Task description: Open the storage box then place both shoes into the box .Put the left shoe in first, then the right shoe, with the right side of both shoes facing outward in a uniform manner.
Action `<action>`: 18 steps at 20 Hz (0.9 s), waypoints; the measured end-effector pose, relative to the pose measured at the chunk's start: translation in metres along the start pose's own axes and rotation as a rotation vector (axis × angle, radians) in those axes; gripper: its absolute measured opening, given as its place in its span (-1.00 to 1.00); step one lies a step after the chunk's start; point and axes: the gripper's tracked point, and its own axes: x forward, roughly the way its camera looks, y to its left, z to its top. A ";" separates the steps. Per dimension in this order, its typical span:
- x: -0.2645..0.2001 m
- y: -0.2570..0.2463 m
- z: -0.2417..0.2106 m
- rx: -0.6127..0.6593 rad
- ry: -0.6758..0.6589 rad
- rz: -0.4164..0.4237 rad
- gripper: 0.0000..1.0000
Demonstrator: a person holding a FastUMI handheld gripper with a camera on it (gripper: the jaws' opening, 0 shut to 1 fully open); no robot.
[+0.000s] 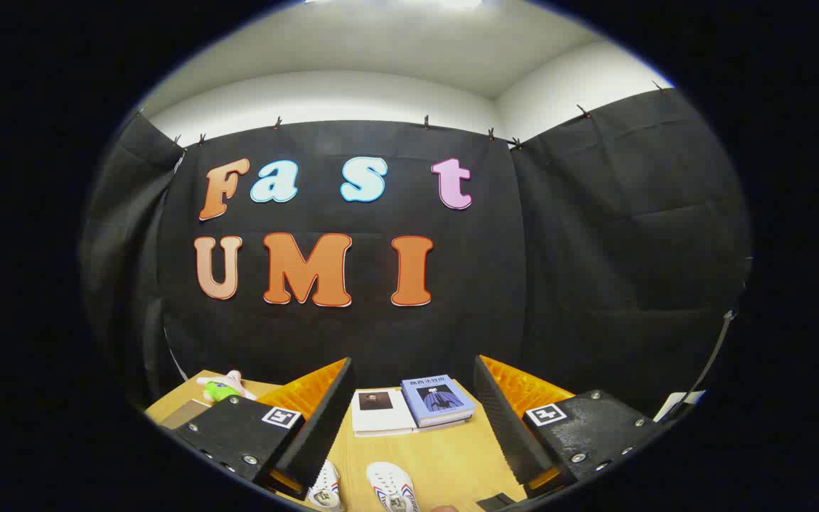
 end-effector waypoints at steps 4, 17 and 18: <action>0.000 0.003 -0.010 -0.022 0.026 -0.005 0.97; 0.004 0.008 -0.017 -0.001 0.043 -0.006 0.98; 0.005 0.010 -0.020 -0.001 0.051 0.000 0.98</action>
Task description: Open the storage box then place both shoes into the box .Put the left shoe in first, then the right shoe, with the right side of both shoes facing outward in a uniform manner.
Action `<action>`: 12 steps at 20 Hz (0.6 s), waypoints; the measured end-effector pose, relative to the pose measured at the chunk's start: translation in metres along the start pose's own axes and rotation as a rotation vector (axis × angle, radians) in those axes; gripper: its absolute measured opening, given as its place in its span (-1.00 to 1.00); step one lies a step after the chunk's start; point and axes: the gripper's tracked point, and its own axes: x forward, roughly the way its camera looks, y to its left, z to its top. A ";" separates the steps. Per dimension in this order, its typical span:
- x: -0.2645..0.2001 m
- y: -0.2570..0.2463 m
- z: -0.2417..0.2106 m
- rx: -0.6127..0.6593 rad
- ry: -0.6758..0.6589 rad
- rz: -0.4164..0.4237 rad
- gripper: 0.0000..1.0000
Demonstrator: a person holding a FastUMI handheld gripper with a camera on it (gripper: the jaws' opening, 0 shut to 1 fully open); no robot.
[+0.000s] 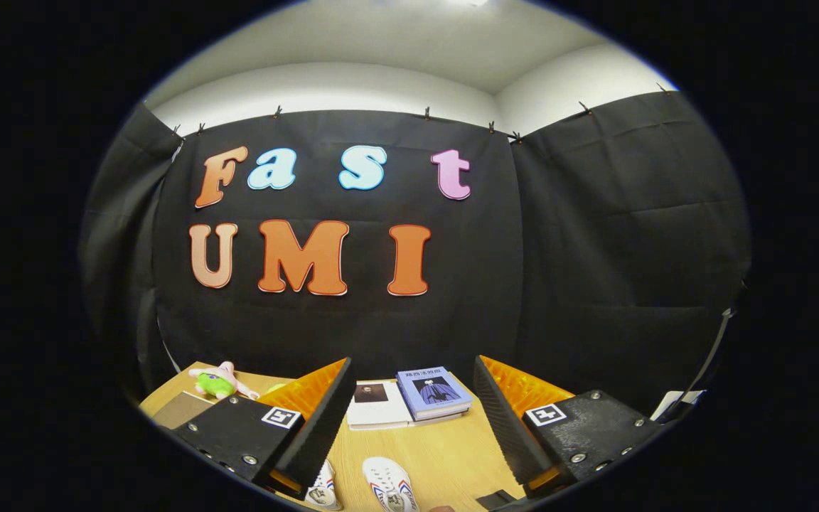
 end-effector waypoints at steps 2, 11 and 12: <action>0.002 0.006 -0.006 0.011 0.023 0.021 0.98; 0.002 0.076 -0.070 0.140 0.212 0.260 0.98; 0.003 0.087 -0.080 0.176 0.245 0.299 0.98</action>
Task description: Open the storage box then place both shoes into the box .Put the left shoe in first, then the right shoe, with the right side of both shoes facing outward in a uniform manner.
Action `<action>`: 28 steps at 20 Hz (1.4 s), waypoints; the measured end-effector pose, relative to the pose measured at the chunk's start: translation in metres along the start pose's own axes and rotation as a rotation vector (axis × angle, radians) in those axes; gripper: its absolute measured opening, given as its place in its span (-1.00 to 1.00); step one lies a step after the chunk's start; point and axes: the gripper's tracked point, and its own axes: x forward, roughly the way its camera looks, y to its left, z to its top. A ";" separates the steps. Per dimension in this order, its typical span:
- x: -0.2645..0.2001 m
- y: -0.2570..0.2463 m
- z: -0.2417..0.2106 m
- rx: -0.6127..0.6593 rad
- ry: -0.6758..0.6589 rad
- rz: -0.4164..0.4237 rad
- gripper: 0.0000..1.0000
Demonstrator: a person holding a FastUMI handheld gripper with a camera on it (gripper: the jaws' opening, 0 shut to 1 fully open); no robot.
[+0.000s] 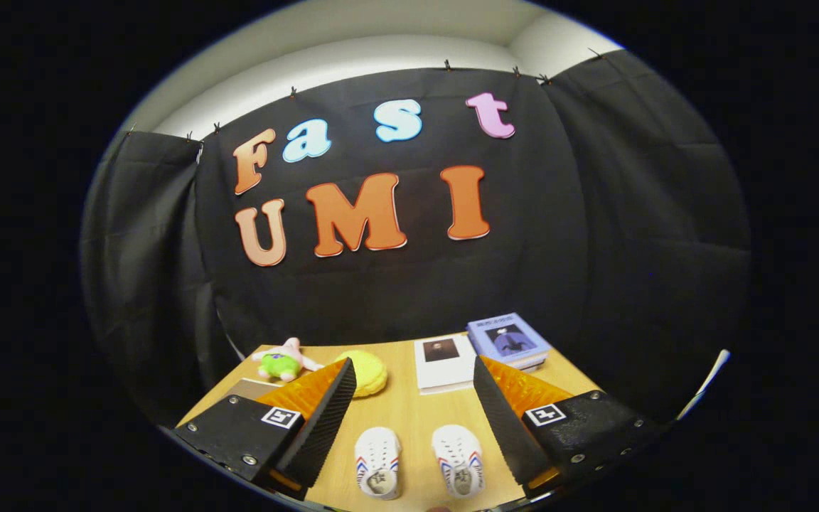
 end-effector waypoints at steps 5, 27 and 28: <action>0.018 0.045 -0.063 0.209 0.193 0.207 0.97; 0.054 0.200 -0.233 0.872 0.853 0.881 0.95; 0.053 0.205 -0.233 0.900 0.866 0.911 0.95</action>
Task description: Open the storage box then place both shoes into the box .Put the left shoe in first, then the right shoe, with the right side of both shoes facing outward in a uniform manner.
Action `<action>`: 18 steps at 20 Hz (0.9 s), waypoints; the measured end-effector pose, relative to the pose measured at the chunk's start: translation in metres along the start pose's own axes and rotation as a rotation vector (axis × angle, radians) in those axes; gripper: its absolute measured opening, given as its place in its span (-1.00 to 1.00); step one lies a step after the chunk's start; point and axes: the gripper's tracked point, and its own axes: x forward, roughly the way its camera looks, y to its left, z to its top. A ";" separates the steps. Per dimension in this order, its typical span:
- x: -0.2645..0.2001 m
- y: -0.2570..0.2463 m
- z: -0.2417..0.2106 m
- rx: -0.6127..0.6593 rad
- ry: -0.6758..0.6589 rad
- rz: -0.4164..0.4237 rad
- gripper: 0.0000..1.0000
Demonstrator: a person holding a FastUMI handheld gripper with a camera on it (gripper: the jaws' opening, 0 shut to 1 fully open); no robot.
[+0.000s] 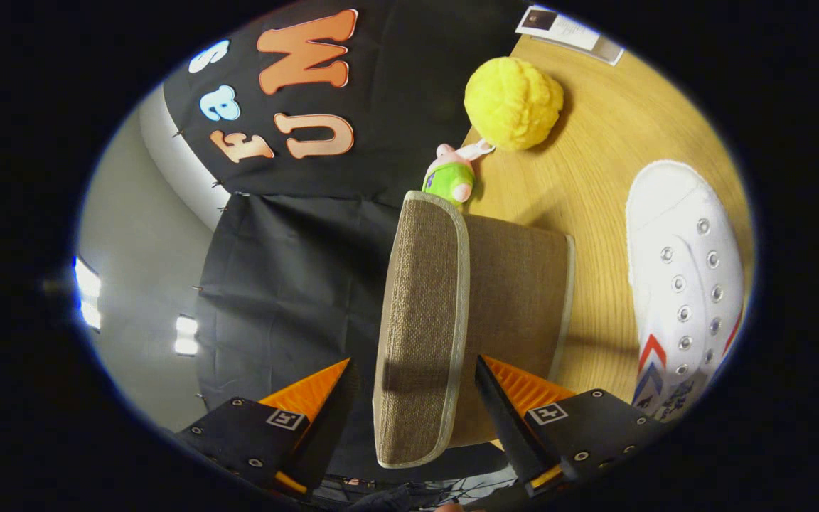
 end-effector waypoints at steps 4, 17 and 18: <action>0.014 -0.007 -0.012 0.059 0.056 0.041 0.95; 0.001 0.049 0.024 0.085 -0.198 0.049 -0.73; 0.007 0.053 0.024 0.056 -0.200 0.024 -0.99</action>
